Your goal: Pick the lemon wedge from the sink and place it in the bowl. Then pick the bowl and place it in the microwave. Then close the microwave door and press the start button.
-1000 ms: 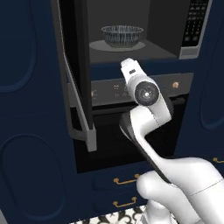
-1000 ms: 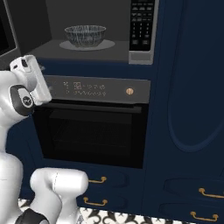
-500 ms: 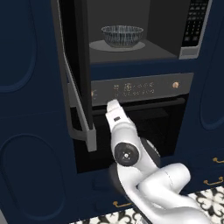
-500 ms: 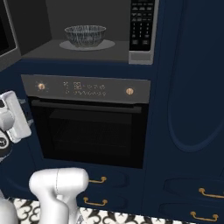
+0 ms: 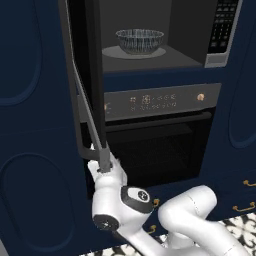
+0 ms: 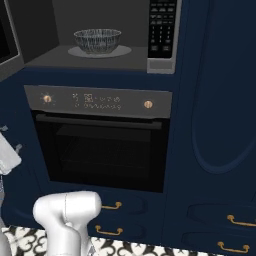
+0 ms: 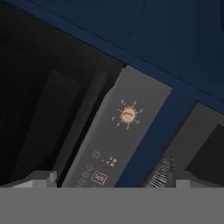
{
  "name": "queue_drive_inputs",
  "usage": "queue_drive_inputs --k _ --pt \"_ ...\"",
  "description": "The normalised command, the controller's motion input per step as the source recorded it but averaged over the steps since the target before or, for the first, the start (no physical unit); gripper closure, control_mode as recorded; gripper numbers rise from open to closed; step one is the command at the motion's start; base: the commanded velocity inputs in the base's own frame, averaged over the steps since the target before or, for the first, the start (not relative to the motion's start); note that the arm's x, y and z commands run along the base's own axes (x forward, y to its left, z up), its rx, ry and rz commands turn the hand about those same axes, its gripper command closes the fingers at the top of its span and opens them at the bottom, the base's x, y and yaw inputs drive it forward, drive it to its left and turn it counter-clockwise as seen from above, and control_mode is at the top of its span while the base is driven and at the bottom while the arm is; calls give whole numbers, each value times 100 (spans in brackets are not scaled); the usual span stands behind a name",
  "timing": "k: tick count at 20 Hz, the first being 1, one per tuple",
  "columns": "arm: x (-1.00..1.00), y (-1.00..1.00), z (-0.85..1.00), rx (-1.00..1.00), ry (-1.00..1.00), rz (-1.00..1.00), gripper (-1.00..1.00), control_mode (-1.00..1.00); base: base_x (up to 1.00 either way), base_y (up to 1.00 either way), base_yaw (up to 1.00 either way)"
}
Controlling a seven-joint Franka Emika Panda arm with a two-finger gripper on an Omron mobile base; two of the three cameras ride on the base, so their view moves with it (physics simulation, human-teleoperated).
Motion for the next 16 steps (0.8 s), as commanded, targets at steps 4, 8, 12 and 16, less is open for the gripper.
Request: queue_drive_inputs --k 4,8,12,16 --pt "0 100 4 -9 -26 -15 -100 -100 0 0 0" --pt "0 100 24 -9 -24 -18 -100 -100 0 0 0" --pt "-3 100 45 -7 -18 -22 -100 -100 0 0 0" --pt "-8 86 41 -2 -13 -18 -100 -100 0 0 0"
